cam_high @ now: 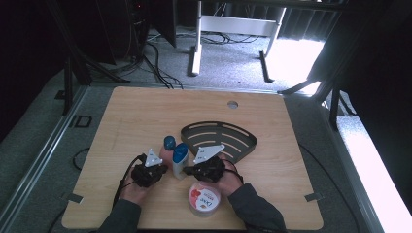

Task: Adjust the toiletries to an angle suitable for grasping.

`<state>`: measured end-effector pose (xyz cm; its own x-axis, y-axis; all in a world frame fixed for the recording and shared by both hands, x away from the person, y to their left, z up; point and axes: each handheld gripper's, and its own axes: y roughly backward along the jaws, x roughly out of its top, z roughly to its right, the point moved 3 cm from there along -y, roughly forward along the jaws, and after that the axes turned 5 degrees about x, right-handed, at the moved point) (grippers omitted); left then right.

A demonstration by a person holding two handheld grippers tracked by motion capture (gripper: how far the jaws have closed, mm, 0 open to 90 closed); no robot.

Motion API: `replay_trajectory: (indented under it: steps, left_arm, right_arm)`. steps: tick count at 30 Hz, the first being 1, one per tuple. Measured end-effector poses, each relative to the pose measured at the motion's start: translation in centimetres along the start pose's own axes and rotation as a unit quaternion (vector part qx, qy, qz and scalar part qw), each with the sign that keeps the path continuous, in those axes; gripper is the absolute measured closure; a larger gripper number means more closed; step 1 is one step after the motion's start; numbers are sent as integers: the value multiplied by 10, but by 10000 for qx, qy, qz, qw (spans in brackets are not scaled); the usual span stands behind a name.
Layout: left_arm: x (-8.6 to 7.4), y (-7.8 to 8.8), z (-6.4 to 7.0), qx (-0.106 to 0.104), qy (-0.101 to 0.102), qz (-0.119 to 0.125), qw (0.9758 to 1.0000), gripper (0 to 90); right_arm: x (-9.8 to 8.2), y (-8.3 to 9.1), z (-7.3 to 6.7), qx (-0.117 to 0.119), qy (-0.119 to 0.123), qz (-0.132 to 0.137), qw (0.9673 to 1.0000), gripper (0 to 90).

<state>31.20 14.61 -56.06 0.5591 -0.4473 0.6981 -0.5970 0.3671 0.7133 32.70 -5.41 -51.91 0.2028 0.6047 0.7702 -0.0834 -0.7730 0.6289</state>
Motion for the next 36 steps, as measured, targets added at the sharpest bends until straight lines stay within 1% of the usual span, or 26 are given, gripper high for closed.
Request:
replay_trajectory:
  steps: [2,5,8,10,11,12,14,16,17,18,21,23,24,26,30,31,33,34,35,36]
  left_arm:
    - [2,-2,-2,-15,41,9,10000,880]
    - [3,-3,-5,-18,32,2,10000,880]
    - [6,-7,-12,-38,87,-6,10000,879]
    - [7,-8,-13,-44,109,6,9999,879]
    - [8,-9,-17,-31,143,11,9999,879]
    - [8,-9,-17,-31,143,11,9999,879]
    - [10,-12,-22,-25,238,40,9997,877]
    - [11,-13,-23,-26,251,46,9997,874]
    - [12,-14,-26,63,223,96,9997,875]
    - [12,-14,-26,63,223,96,9997,875]
    - [15,-17,-32,96,270,151,9995,874]
    - [15,-17,-32,96,270,151,9995,874]
    - [17,-18,-35,142,324,237,9991,874]
    - [16,-17,-36,117,362,302,9988,873]
    - [14,-14,-35,114,385,328,9987,864]
    - [12,-11,-33,114,437,330,9984,850]
    - [11,-9,-32,102,452,330,9984,844]
    - [10,-7,-31,86,467,347,9983,839]
    - [10,-7,-31,86,467,347,9983,836]
    - [9,-4,-30,93,452,350,9983,836]
  right_arm:
    - [2,-2,1,3,-4,-7,10000,899]
    - [3,-5,2,-16,9,-15,10000,899]
    - [6,-8,4,-62,-12,-7,10000,899]
    - [7,-8,5,-72,-33,-11,10000,899]
    - [8,-8,8,-101,-38,-10,9999,899]
    - [8,-8,9,-110,-35,-17,9999,899]
    - [9,-9,11,-121,-53,-21,9999,899]
    - [10,-9,13,-131,-60,-36,9999,899]
    - [11,-11,15,-171,-38,-54,9998,899]
    - [12,-12,16,-182,-42,-55,9998,899]
    - [14,-14,19,-202,-47,-62,9998,900]
    - [15,-14,20,-200,-55,-54,9998,900]
    - [16,-15,23,-213,-85,-52,9997,900]
    - [16,-15,24,-220,-97,-55,9997,900]
    - [15,-11,26,-259,-136,-19,9996,900]
    - [11,-7,27,-310,-173,5,9994,900]
    - [8,-4,28,-340,-200,-4,9992,900]
    - [5,-1,30,-414,-207,-17,9989,900]
    - [5,-1,30,-414,-207,-17,9989,900]
    - [1,1,31,-494,-232,-59,9985,900]
